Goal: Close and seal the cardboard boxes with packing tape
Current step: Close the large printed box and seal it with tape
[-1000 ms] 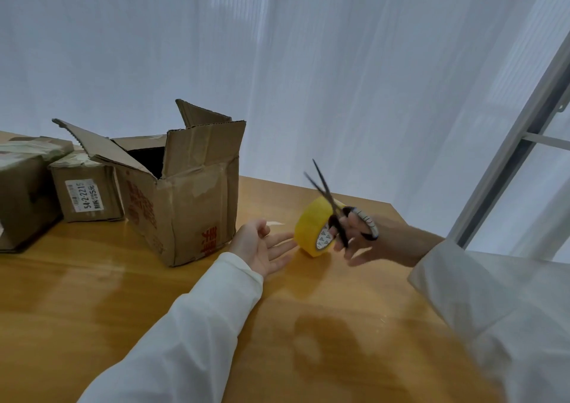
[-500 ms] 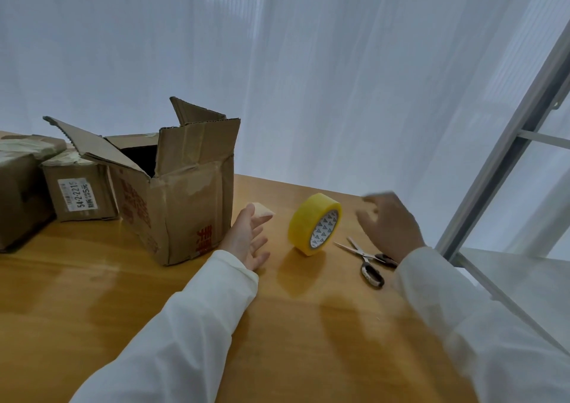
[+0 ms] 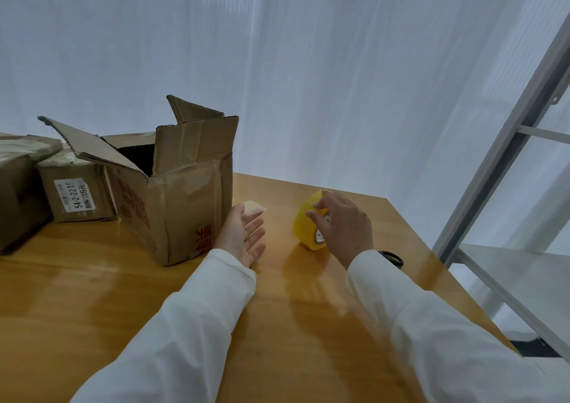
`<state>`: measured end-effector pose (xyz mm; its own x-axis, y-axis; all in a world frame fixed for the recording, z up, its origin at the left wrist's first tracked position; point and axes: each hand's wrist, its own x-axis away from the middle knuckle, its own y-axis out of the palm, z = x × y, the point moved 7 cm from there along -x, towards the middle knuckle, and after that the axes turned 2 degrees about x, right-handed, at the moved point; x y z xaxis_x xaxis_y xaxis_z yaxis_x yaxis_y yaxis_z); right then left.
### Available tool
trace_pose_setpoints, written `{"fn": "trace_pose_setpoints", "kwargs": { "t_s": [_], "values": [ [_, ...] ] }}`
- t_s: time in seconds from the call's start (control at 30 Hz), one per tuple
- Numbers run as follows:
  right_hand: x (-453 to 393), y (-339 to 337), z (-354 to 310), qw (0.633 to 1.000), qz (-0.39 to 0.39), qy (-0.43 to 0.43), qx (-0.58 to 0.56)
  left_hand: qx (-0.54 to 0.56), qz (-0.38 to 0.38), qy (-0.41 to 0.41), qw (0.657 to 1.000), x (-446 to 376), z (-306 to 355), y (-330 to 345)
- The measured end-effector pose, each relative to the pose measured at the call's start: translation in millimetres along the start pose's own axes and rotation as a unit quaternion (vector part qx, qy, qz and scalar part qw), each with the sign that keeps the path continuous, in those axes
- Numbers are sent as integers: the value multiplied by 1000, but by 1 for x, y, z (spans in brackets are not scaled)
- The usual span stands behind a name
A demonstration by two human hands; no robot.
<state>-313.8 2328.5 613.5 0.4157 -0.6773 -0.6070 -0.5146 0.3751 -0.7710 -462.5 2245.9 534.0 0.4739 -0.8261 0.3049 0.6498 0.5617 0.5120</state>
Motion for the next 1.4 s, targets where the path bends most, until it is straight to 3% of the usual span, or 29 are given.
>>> {"fn": "trace_pose_setpoints", "kwargs": {
  "t_s": [0.17,0.27,0.37,0.57,0.7,0.8,0.97,1.07,1.2,1.3,1.33,1.4],
  "values": [
    [-5,-4,6,998,17,58,-24,21,3,-7,1000,-1,-1,-2],
    [-7,2,5,999,9,31,7,23,5,-12,1000,-1,-2,-2],
    [-10,8,6,994,55,-46,82,23,8,-14,1000,-2,-3,-3],
    [-20,-1,33,994,77,-28,69,32,1,-13,999,-3,-3,-1],
    [-19,2,64,993,32,107,-26,34,-1,-7,999,-2,-4,0],
    [-2,24,80,983,-5,161,-87,31,-6,4,999,-1,-1,0],
    [5,44,82,970,-85,132,-187,8,-38,34,999,0,5,5],
    [6,40,92,970,-148,120,-150,-29,-79,66,994,2,10,11],
    [2,8,109,975,-156,150,-49,-51,-123,106,985,9,14,17],
    [-8,-24,85,976,-123,148,-99,-139,-100,248,954,21,35,18],
    [-11,-31,69,964,-143,152,-162,-197,-94,305,927,27,43,21],
    [-9,-37,28,901,-260,184,-296,-330,-87,400,851,41,53,27]
  ]
}}
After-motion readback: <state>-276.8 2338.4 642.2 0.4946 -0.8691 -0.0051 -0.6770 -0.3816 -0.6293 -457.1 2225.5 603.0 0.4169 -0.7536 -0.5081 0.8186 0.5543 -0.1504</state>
